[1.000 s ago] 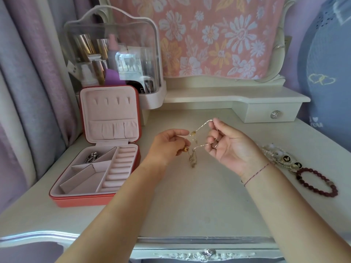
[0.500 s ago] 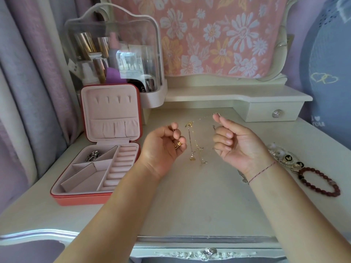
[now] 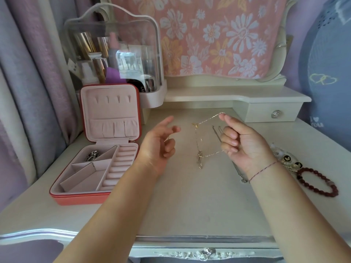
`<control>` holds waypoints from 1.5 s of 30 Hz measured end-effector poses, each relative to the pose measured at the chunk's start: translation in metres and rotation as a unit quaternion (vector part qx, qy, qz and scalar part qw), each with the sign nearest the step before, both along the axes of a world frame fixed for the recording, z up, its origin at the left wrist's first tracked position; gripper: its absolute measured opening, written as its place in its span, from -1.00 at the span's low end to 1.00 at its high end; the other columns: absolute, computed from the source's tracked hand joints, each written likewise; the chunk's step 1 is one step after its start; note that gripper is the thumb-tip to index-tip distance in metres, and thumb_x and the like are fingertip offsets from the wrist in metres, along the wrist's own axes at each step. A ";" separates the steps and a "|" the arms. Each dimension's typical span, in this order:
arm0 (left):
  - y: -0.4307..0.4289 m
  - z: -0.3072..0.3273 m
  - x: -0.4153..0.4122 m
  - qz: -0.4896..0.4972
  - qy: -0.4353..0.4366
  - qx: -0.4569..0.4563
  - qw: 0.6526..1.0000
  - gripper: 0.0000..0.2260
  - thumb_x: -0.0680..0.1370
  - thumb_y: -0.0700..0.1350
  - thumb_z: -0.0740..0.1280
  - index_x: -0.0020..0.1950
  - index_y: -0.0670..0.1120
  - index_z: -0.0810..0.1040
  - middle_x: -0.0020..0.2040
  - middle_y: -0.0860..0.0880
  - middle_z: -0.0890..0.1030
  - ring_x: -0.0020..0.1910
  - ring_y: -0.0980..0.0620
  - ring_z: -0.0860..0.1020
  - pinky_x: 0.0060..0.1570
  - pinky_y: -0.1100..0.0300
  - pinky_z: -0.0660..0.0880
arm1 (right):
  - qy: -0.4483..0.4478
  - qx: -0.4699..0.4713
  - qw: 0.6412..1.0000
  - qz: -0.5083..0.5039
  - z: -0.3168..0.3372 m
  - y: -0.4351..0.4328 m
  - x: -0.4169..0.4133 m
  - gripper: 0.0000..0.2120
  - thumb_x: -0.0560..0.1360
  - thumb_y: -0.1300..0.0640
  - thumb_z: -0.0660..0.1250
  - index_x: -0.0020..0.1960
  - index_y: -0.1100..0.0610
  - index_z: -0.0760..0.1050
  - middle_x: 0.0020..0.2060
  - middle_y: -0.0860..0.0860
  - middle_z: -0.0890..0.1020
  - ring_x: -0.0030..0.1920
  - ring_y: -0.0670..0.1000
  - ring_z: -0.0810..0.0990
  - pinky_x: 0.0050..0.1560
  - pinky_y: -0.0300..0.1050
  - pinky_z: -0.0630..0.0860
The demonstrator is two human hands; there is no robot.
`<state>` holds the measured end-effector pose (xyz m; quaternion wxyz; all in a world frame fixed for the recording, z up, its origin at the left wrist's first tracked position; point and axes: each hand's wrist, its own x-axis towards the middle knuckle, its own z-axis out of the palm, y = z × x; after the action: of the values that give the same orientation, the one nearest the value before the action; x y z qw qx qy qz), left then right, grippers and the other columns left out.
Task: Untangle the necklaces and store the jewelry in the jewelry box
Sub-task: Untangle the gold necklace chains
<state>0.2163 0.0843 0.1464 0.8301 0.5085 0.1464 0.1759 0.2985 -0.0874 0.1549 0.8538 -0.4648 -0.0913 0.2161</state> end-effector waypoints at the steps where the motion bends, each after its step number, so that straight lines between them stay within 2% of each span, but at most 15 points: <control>1: 0.001 -0.001 0.000 0.023 0.029 0.052 0.998 -0.66 0.49 -0.31 0.18 0.17 -0.04 0.56 -0.20 0.01 0.58 -0.57 0.12 0.20 -0.59 0.31 0.06 | -0.004 0.011 1.000 0.001 0.000 -0.001 0.001 -0.88 0.55 0.12 0.27 -0.09 0.08 0.57 -0.56 -0.11 0.24 -0.59 -0.15 0.16 -0.62 -0.32 0.07; 4: -0.001 -0.003 -0.001 0.074 0.090 0.197 0.973 -0.74 0.47 -0.33 0.31 0.03 -0.05 0.65 -0.29 0.00 0.56 -0.58 0.12 0.23 -0.57 0.34 0.19 | -0.008 0.058 0.998 0.002 0.002 -0.002 0.002 -0.90 0.52 0.11 0.27 -0.08 0.09 0.56 -0.57 -0.11 0.25 -0.60 -0.15 0.16 -0.62 -0.32 0.06; 6: -0.004 -0.005 -0.001 0.099 0.101 0.259 0.955 -0.79 0.47 -0.31 0.35 0.00 -0.05 0.67 -0.35 0.03 0.50 -0.59 0.20 0.30 -0.44 0.34 0.28 | -0.017 0.084 0.996 0.006 0.004 -0.003 0.002 -0.90 0.50 0.11 0.27 -0.08 0.09 0.55 -0.58 -0.11 0.25 -0.61 -0.15 0.16 -0.63 -0.32 0.07; 9: -0.004 -0.004 0.000 0.139 0.111 0.292 0.940 -0.89 0.50 -0.17 0.36 -0.11 -0.02 0.68 -0.34 0.07 0.59 -0.42 0.23 0.44 -0.26 0.27 0.36 | -0.034 0.107 0.994 0.006 0.008 -0.007 0.001 -0.88 0.52 0.11 0.24 -0.07 0.08 0.55 -0.58 -0.10 0.26 -0.62 -0.15 0.16 -0.64 -0.32 0.09; 11: -0.002 -0.005 0.000 0.152 0.128 0.316 0.928 -0.85 0.51 -0.09 0.32 -0.17 0.01 0.68 -0.37 0.08 0.59 -0.30 0.18 0.49 -0.22 0.21 0.35 | -0.032 0.114 0.993 0.002 0.009 -0.010 0.002 -0.87 0.55 0.12 0.23 -0.05 0.08 0.55 -0.57 -0.11 0.27 -0.63 -0.15 0.16 -0.64 -0.32 0.10; 19: -0.003 -0.007 -0.001 0.137 0.155 0.385 0.899 -0.67 0.55 0.15 0.30 -0.29 0.02 0.67 -0.57 0.18 0.45 -0.36 0.10 0.43 -0.11 0.12 0.39 | -0.043 0.087 0.995 0.001 0.009 -0.017 0.006 -0.84 0.57 0.11 0.21 -0.03 0.07 0.56 -0.56 -0.11 0.29 -0.63 -0.15 0.15 -0.65 -0.31 0.12; 23: -0.003 -0.008 -0.002 0.115 0.171 0.417 0.885 -0.62 0.51 0.29 0.29 -0.24 0.04 0.68 -0.36 0.21 0.56 -0.21 0.17 0.49 -0.01 0.14 0.41 | -0.048 0.067 0.996 0.024 0.009 -0.018 0.006 -0.84 0.56 0.10 0.20 -0.01 0.05 0.56 -0.56 -0.11 0.29 -0.63 -0.15 0.14 -0.64 -0.32 0.09; 27: -0.002 -0.012 0.000 0.115 0.172 0.449 0.869 -0.70 0.53 0.19 0.32 -0.25 0.05 0.68 -0.22 0.19 0.64 -0.08 0.12 0.58 0.02 0.13 0.46 | -0.064 0.038 0.995 0.062 0.010 -0.018 0.003 -0.85 0.49 0.09 0.24 -0.04 0.05 0.58 -0.58 -0.11 0.27 -0.63 -0.16 0.14 -0.60 -0.31 0.03; 31: -0.004 -0.015 0.004 0.074 0.166 0.457 0.871 -0.83 0.50 0.03 0.40 -0.23 0.01 0.69 -0.29 0.13 0.63 -0.20 0.08 0.57 -0.08 0.22 0.46 | -0.082 0.026 0.991 0.103 0.008 -0.013 -0.001 -0.83 0.45 0.11 0.24 -0.03 0.08 0.58 -0.59 -0.10 0.26 -0.63 -0.17 0.14 -0.59 -0.31 0.02; 35: -0.008 -0.015 0.003 0.028 0.129 0.462 0.877 -0.89 0.49 -0.02 0.43 -0.16 -0.02 0.71 -0.22 0.14 0.65 -0.29 0.29 0.52 -0.25 0.46 0.39 | -0.096 0.016 0.987 0.131 0.007 -0.010 -0.005 -0.81 0.46 0.13 0.25 -0.01 0.11 0.59 -0.59 -0.09 0.26 -0.62 -0.17 0.14 -0.57 -0.29 0.01; 37: -0.010 -0.017 0.003 0.002 0.118 0.486 0.866 -0.89 0.44 0.07 0.44 -0.17 0.06 0.70 -0.20 0.17 0.65 -0.22 0.30 0.53 -0.05 0.35 0.40 | -0.101 0.008 0.984 0.149 0.006 -0.008 -0.006 -0.81 0.46 0.13 0.25 -0.01 0.12 0.60 -0.58 -0.08 0.27 -0.61 -0.17 0.15 -0.56 -0.28 -0.01; 39: -0.012 -0.018 0.003 -0.022 0.101 0.514 0.851 -0.88 0.38 0.16 0.44 -0.19 0.16 0.67 -0.13 0.24 0.65 -0.02 0.27 0.56 0.17 0.20 0.36 | -0.108 -0.001 0.981 0.164 0.005 -0.006 -0.007 -0.80 0.45 0.14 0.25 -0.02 0.12 0.62 -0.58 -0.08 0.27 -0.61 -0.16 0.14 -0.55 -0.27 -0.01; 40: -0.013 -0.017 0.003 -0.042 0.086 0.510 0.855 -0.91 0.39 0.13 0.47 -0.18 0.16 0.67 -0.11 0.25 0.65 0.02 0.30 0.55 0.19 0.25 0.35 | -0.110 -0.006 0.979 0.169 0.005 -0.005 -0.007 -0.80 0.46 0.14 0.25 -0.02 0.12 0.63 -0.58 -0.08 0.27 -0.61 -0.16 0.14 -0.56 -0.28 0.00; 43: -0.019 -0.014 0.001 -0.110 0.042 0.462 0.879 -0.86 0.43 -0.10 0.52 -0.04 0.04 0.67 -0.06 0.19 0.65 -0.08 0.44 0.53 0.00 0.58 0.31 | -0.115 -0.016 0.977 0.180 0.005 -0.003 -0.010 -0.80 0.46 0.15 0.25 -0.02 0.13 0.62 -0.58 -0.07 0.27 -0.60 -0.16 0.14 -0.59 -0.31 0.06; 45: -0.021 -0.014 0.002 -0.123 0.019 0.435 0.892 -0.88 0.45 -0.18 0.50 -0.03 -0.04 0.68 -0.13 0.06 0.66 -0.20 0.28 0.54 -0.08 0.49 0.39 | -0.116 -0.017 0.976 0.183 0.005 -0.003 -0.011 -0.80 0.46 0.15 0.24 -0.01 0.14 0.61 -0.58 -0.07 0.27 -0.61 -0.16 0.13 -0.59 -0.32 0.08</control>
<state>0.2187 0.0637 0.1320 0.5375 0.8362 0.0072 0.1086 0.2873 -0.0899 0.1596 0.7753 -0.4766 -0.2693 0.3150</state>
